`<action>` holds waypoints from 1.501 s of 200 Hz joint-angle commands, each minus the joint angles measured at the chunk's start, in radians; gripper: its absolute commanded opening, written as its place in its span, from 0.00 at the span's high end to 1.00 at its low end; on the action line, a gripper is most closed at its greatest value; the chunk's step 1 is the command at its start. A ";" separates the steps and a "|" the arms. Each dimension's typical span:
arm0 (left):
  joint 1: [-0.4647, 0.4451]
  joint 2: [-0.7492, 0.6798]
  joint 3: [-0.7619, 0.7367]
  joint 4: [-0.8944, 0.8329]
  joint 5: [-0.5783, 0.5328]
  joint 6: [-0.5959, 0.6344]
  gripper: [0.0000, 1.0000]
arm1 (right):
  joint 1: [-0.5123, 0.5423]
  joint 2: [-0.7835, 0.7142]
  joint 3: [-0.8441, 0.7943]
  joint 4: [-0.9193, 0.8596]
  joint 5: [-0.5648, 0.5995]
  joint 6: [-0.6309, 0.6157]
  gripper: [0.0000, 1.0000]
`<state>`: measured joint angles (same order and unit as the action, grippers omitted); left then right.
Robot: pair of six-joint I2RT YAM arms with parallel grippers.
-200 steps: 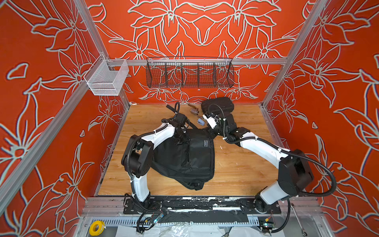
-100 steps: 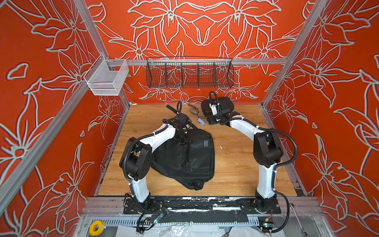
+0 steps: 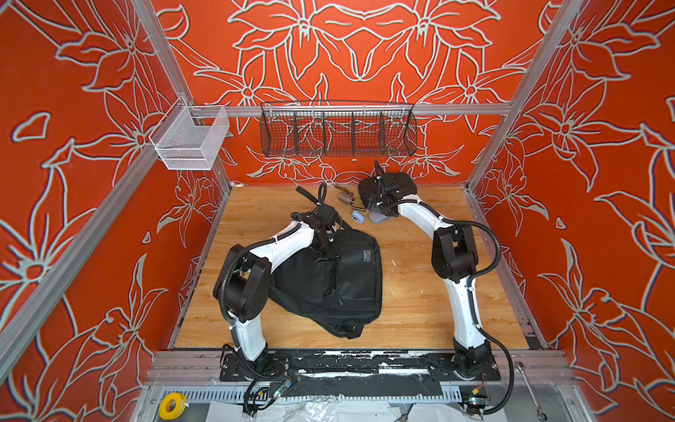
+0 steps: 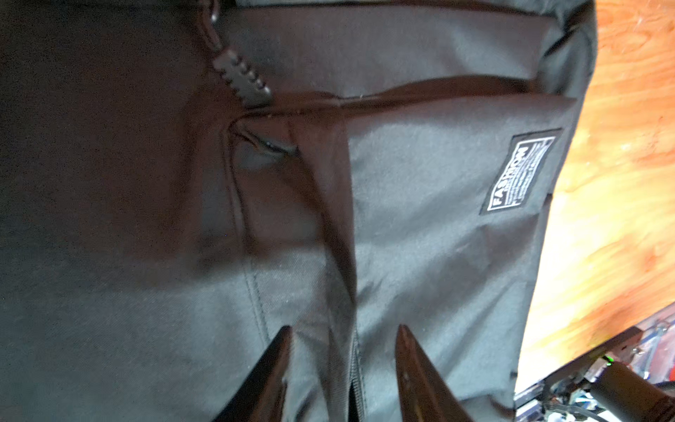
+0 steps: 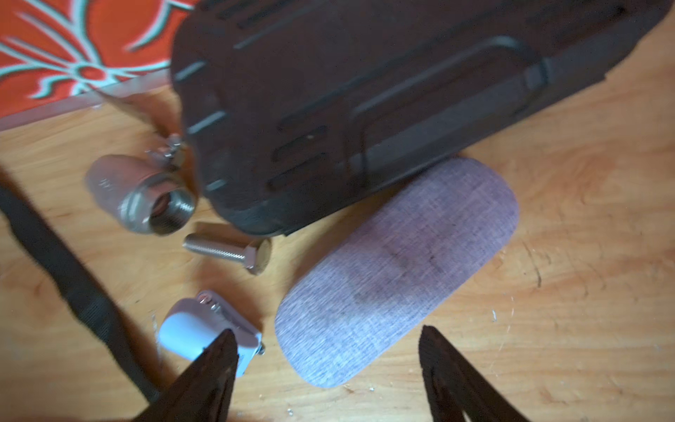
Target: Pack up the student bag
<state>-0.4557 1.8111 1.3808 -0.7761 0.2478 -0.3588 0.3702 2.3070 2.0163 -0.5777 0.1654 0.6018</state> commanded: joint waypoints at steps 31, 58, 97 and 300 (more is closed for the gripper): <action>-0.005 -0.027 -0.012 -0.028 -0.035 0.020 0.54 | -0.004 0.058 0.082 -0.188 0.080 0.172 0.10; -0.005 -0.017 -0.003 -0.031 -0.041 0.019 0.53 | -0.004 0.091 0.105 -0.198 0.080 0.165 0.08; -0.005 -0.006 0.020 -0.041 -0.041 0.019 0.53 | -0.004 0.181 0.213 -0.220 0.094 0.146 0.08; -0.077 0.013 0.223 -0.086 -0.110 0.004 0.52 | 0.049 -0.302 -0.563 0.006 0.010 0.179 0.27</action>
<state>-0.4927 1.8111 1.5639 -0.8330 0.1719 -0.3553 0.3988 2.0762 1.4982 -0.6018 0.1791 0.7185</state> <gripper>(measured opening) 0.475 0.703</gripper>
